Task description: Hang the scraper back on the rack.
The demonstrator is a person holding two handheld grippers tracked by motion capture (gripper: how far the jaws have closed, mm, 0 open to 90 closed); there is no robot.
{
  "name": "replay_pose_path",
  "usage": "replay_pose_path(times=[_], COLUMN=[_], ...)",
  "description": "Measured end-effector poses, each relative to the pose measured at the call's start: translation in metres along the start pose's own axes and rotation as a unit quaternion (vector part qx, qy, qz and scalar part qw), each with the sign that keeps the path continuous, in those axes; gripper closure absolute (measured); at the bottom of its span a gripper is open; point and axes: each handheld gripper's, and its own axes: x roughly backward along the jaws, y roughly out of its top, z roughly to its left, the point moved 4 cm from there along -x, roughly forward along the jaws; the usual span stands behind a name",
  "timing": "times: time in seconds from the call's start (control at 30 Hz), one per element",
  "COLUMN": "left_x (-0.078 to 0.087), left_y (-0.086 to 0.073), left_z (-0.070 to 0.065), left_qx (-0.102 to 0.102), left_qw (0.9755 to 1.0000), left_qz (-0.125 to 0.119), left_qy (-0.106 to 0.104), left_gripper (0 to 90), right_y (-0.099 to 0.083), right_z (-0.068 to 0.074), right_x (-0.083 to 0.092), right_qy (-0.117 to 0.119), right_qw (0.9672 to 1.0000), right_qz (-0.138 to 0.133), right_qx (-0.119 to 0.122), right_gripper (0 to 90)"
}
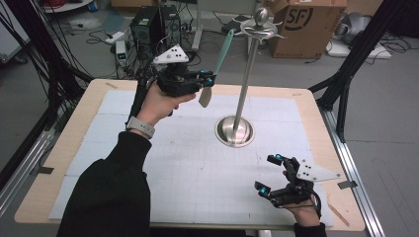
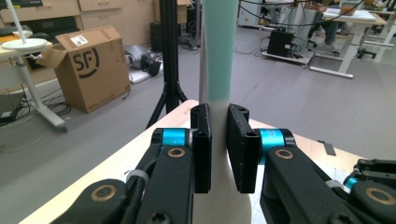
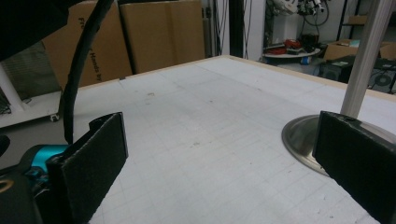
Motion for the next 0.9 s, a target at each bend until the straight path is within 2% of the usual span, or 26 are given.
replay_pose_path(times=[0.23,0.4,0.9], left_x=[-0.004,-0.008,-0.015], left_y=[0.0,0.0,-0.003], left_z=[0.0,0.0,0.003], left_qx=[0.001,0.001,-0.003], left_qw=[0.9999,0.9999,0.9996], left_qz=[0.003,0.008,0.017], left_qy=[0.011,0.014,0.022], left_gripper=[80.6,80.5,80.5], right_y=[0.0,-0.001,-0.001], right_z=[0.0,0.0,0.001], right_x=[0.0,-0.001,0.001], right_qy=[-0.001,0.002,0.001], right_qw=[1.0,1.0,1.0], right_qz=[-0.001,0.002,0.002], right_qx=[0.003,-0.003,-0.003], right_gripper=[2.4,2.5,2.4])
